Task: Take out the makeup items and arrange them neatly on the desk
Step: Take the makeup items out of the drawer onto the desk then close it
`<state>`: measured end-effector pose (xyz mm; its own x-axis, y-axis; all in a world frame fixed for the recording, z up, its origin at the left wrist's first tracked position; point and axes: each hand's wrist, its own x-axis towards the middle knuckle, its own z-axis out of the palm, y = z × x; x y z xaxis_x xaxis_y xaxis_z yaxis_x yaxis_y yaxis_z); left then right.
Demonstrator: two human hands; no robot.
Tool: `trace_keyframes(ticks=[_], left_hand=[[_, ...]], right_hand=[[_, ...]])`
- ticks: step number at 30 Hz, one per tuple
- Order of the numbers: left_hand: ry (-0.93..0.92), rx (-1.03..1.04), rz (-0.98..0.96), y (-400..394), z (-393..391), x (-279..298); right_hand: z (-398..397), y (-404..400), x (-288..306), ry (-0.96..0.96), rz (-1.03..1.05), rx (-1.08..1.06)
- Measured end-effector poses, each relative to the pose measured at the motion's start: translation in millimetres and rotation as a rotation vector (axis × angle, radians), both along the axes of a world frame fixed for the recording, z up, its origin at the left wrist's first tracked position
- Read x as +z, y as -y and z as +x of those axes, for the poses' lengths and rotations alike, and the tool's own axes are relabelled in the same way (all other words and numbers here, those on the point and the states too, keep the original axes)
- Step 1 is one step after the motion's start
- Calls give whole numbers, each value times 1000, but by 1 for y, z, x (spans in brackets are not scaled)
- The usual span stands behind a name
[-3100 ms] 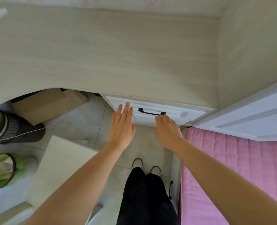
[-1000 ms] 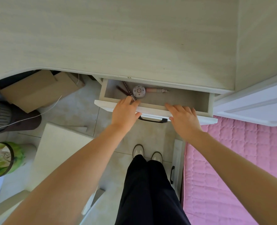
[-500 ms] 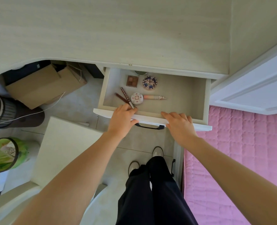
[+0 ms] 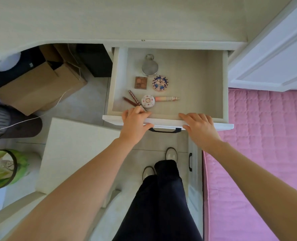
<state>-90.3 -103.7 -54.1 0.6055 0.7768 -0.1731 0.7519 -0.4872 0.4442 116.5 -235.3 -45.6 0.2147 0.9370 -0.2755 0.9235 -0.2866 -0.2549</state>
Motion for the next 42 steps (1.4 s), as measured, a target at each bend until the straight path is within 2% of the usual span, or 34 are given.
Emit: trace_keyframes(ticks=[11,20,25,32,42], left_hand=[[-24,4,-34,30,-13,3],[-80,-12,49,42,-14,5],[-96,49,-4,42,-6,13],[-39,177,-58,15,14,26],[-72,127,-88,-80,49,9]], right_hand=[[-13,29,0,-25,-14,-20],[-12,33,4,-20,-35,21],[-6,25,11,-104,-91,14],[9,-15,15,-162,-49,35],[24,-110,1,-160,-84,23]])
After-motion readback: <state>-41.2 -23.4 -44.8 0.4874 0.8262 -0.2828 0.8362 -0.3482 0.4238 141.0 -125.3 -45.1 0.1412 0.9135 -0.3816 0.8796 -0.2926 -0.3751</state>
